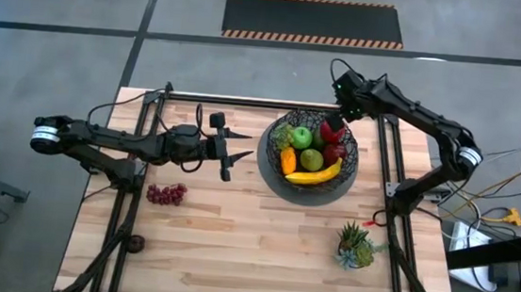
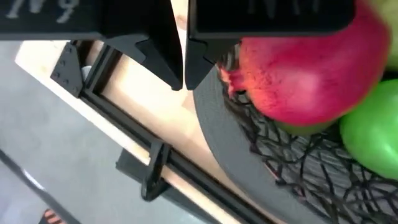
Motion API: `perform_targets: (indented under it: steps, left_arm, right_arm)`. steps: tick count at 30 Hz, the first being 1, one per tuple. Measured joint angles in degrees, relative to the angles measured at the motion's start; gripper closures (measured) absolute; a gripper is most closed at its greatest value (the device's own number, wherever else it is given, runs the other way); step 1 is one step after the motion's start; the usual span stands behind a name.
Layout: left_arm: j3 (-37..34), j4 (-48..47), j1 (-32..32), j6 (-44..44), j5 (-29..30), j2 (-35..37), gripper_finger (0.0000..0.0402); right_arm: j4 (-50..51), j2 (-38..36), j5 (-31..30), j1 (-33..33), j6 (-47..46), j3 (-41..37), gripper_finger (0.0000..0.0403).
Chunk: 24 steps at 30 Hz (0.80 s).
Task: Build produce basket
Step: Put the pomegranate into the wire basket
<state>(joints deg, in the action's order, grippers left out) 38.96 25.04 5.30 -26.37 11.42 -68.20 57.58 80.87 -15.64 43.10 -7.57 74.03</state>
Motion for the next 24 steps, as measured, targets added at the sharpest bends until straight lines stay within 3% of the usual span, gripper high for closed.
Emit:
perform_targets:
  steps: [12,17,24]
  left_arm:
    - [0.0,0.0,0.0,0.0,0.0,0.0,0.0233]
    - [0.0,0.0,0.0,0.0,0.0,0.0,0.0233]
    - [-0.1,0.0,0.0,0.0,0.0,0.0,0.0233]
  right_arm:
    - [0.3,1.6,5.9,-0.3,0.6,-0.2,0.0394]
    - [0.7,0.5,11.6,-1.5,-2.1,-0.2,0.0394]
    - [0.3,0.2,11.8,-5.9,-3.5,-0.2,0.0394]
